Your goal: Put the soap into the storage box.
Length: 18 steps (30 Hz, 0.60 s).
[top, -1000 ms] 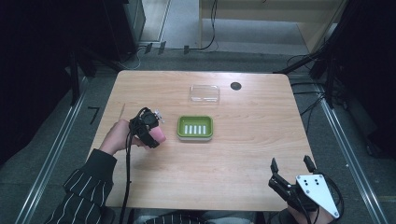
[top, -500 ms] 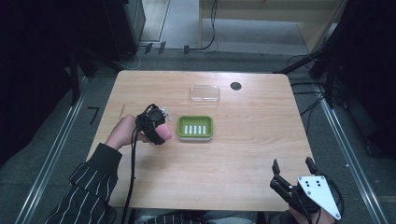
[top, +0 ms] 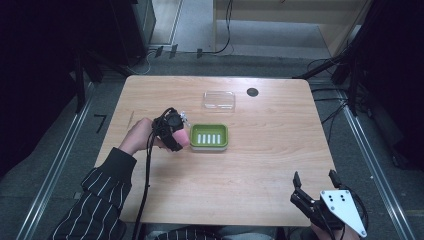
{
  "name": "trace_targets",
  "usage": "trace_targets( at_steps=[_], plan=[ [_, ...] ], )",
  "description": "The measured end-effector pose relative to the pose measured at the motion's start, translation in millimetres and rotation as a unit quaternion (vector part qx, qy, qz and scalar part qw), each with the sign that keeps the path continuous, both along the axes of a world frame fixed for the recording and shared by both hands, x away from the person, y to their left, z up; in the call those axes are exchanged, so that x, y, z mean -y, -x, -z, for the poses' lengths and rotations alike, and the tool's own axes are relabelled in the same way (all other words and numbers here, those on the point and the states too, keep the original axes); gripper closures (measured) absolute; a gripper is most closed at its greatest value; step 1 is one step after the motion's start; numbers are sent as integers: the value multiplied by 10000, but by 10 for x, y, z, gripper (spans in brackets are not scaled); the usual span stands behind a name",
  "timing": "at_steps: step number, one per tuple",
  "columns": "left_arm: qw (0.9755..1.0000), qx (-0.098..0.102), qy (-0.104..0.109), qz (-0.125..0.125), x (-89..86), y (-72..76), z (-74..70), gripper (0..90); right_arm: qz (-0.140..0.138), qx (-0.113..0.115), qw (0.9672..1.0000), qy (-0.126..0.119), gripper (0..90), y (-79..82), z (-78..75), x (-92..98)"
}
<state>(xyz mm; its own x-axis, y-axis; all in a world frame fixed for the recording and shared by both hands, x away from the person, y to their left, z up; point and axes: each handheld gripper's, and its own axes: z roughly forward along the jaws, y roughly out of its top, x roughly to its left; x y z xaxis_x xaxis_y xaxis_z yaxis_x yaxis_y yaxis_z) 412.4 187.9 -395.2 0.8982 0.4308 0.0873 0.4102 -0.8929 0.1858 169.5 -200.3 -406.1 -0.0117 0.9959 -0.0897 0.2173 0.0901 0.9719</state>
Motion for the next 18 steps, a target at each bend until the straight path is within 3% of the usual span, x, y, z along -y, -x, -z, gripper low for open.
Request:
trace_targets(
  at_steps=[18],
  plan=[
    [9996,45,16,277,182,-93,-36,382,87,-36,10000,-4,127,37,3,31]
  ],
)
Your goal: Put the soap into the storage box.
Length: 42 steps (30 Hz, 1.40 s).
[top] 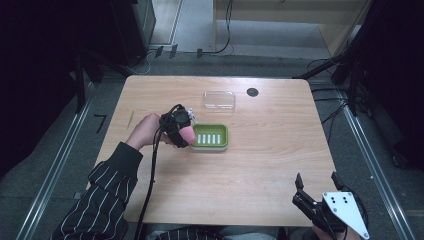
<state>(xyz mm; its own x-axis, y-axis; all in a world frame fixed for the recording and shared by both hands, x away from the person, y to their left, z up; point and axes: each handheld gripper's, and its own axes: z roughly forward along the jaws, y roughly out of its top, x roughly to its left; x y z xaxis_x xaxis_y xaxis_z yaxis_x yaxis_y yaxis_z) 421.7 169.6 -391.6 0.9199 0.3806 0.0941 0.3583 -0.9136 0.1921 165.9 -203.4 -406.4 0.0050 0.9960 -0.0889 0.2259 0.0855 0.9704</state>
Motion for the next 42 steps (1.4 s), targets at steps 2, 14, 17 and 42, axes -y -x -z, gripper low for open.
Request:
trace_targets(
  at_steps=[2,14,17,42],
  plan=[
    [10000,17,7,0,8,-2,0,382,5,-5,10000,5,127,2,0,2],
    [9998,35,-2,170,104,-70,-22,382,106,-49,9999,-25,127,49,1,43],
    [9998,28,27,194,135,-78,-25,382,131,-34,9999,2,127,63,2,56],
    [9982,85,-1,596,361,-193,-57,382,341,-75,9994,1,127,174,8,125]
  ],
)
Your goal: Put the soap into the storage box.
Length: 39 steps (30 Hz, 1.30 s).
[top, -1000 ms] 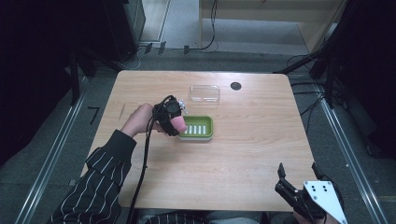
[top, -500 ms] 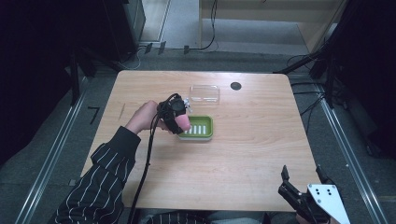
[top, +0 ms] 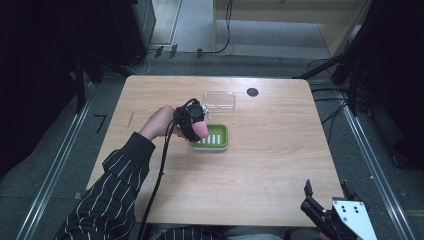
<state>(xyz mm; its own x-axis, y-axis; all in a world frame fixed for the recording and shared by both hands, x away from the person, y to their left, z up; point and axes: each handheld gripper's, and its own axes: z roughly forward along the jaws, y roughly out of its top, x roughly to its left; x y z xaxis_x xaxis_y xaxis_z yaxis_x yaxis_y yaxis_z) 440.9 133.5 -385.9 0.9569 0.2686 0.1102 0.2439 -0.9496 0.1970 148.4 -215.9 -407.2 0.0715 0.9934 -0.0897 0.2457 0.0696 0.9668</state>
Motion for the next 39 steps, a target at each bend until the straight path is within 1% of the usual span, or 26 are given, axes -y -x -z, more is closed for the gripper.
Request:
trace_targets(
  at_steps=[1,7,8,11,15,22,24,27,32,37,39],
  plan=[
    [10000,22,16,-11,11,-5,0,383,4,1,10000,-2,127,8,0,7],
    [10000,1,-16,63,44,-32,4,382,63,-10,10000,6,127,36,2,23],
    [9999,31,-37,104,62,-41,4,382,65,-7,10000,9,127,40,3,26],
    [9999,30,-9,108,79,-49,7,382,92,-4,10000,-4,127,55,4,37],
    [9998,57,-53,186,124,-66,16,382,119,-10,9999,-4,127,70,4,45],
    [9996,58,-77,253,161,-98,24,383,136,-15,9999,12,127,84,5,55],
    [9996,68,-47,273,173,-105,32,382,153,-26,9999,-2,127,88,5,54],
    [9995,60,-82,315,198,-112,42,382,162,-36,9999,-3,127,94,5,57],
    [9990,50,-140,416,246,-135,75,382,172,-30,9998,0,127,99,7,62],
    [9988,13,-136,463,275,-157,115,382,176,-34,9998,4,127,100,7,64],
    [9985,21,-168,525,293,-170,140,382,176,-34,9998,7,127,100,7,65]
  ],
)
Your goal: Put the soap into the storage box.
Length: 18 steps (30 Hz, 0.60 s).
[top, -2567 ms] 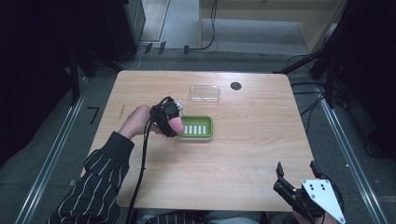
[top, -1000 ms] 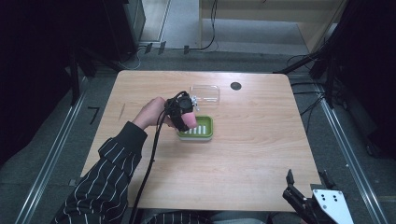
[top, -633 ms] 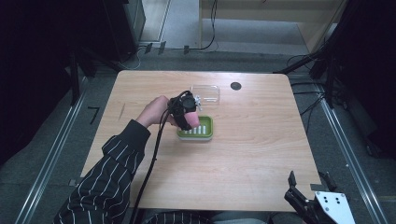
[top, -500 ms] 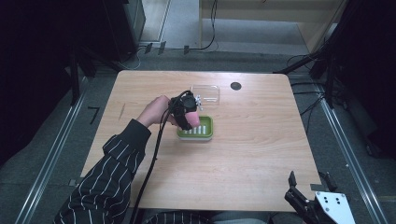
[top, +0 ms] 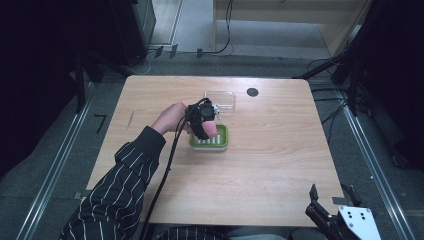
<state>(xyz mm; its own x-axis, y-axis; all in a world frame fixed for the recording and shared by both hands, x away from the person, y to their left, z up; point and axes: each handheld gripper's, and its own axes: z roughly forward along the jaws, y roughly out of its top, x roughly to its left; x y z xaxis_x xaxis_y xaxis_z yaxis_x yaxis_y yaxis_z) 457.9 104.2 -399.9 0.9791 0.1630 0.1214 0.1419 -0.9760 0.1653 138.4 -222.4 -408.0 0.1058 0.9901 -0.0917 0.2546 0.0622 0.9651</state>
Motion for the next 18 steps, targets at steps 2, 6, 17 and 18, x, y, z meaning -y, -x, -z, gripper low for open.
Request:
trace_targets(
  at_steps=[2,6,17,18],
  plan=[
    [10000,2,-61,63,28,-11,27,382,4,2,10000,0,127,1,-1,1],
    [9999,-45,-45,90,57,-20,65,383,2,-1,10000,0,127,0,0,-1],
    [9998,-81,-132,138,110,-54,155,382,4,2,10000,6,127,1,-1,-1],
    [9997,-98,-144,189,115,-66,178,382,4,3,10000,5,127,1,-1,-1]
  ],
)
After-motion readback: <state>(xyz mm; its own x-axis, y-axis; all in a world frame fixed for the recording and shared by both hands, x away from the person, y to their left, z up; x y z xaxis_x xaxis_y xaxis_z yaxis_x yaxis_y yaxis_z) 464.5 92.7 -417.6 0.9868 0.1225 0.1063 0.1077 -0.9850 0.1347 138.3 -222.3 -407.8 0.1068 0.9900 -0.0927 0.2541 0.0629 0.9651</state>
